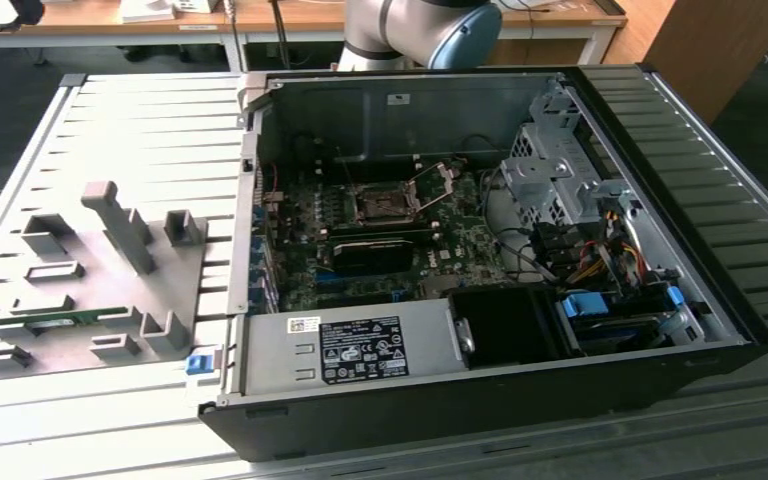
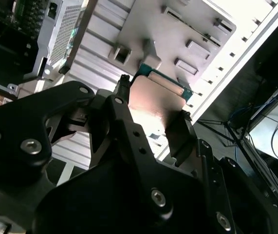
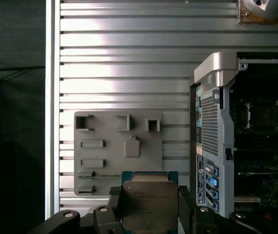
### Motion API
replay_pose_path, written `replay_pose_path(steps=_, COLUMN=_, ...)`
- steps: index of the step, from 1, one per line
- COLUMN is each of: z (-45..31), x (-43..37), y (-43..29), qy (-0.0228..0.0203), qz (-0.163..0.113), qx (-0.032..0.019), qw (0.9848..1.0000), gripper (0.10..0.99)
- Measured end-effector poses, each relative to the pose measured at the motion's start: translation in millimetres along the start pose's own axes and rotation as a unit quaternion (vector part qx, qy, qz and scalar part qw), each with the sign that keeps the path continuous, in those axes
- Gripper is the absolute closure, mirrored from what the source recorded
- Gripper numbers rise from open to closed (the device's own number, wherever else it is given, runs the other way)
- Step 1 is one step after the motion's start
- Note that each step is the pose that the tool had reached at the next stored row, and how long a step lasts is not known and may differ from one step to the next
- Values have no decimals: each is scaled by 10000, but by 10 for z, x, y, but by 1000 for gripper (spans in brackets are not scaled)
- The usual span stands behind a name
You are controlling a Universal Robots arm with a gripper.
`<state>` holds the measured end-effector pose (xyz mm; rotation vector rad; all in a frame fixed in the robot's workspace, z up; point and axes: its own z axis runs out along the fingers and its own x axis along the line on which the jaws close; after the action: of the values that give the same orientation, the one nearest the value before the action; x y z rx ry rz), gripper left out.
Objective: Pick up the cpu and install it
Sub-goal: 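Pick up the cpu and move it towards the insertion slot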
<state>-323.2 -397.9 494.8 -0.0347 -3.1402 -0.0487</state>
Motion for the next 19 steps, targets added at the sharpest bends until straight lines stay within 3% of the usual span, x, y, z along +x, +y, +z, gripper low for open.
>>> replay_pose_path(steps=9, z=29, x=-172, y=3, qy=0, qz=1, qx=0, qw=10000, gripper=541)
replay_pose_path(steps=19, z=35, x=-286, y=5, qy=0, qz=0, qx=0, qw=10000, gripper=541)
